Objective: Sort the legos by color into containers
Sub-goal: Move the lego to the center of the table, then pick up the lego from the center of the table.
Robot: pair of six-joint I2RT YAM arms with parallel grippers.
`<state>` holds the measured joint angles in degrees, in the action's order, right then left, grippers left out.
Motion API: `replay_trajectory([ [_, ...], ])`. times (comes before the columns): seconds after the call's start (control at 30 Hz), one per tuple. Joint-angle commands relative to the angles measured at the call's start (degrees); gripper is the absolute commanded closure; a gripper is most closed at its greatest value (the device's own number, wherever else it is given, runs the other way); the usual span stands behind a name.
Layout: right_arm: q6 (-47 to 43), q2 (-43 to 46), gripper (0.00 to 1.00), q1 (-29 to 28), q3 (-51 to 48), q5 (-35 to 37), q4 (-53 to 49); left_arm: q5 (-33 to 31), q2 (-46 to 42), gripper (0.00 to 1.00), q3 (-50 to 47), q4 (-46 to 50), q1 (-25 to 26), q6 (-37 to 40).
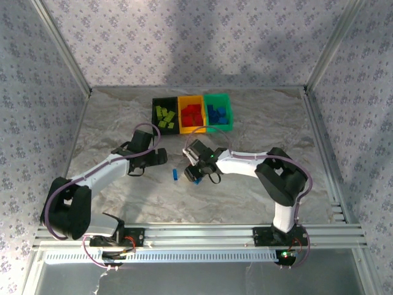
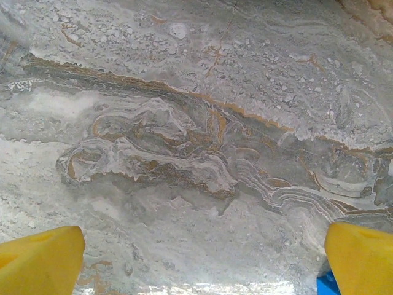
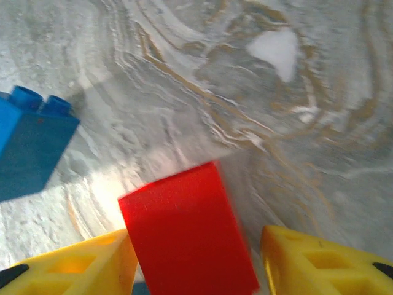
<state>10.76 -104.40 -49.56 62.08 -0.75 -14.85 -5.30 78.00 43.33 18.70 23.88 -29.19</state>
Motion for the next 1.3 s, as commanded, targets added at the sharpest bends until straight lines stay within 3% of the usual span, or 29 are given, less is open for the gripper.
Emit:
replay_trajectory([
  [0.0,1.3,3.6,0.43,1.3,-1.6,2.0,-3.1,0.8,-1.6,0.0,-0.5,-1.7,-0.4,-0.4],
  [0.53,1.6,-1.4,0.43,1.0,3.1,0.9,-4.7,2.8,-2.9,0.0,-1.7,-2.7,-2.2,0.5],
  [0.67,1.7,-2.0,0.48,1.1,2.7,0.6,-4.2,3.0,-2.1,0.0,-0.7,-2.6,-2.9,2.7],
  [0.87,2.3,-0.9,0.66,1.0,1.5,0.9,-3.3,4.1,-0.3,0.0,0.0,-4.5,-3.4,4.5],
  [1.27,6.1,4.0,0.67,0.1,-1.0,5.0,-5.3,6.6,6.1,0.0,1.3,-11.3,-3.5,7.0],
])
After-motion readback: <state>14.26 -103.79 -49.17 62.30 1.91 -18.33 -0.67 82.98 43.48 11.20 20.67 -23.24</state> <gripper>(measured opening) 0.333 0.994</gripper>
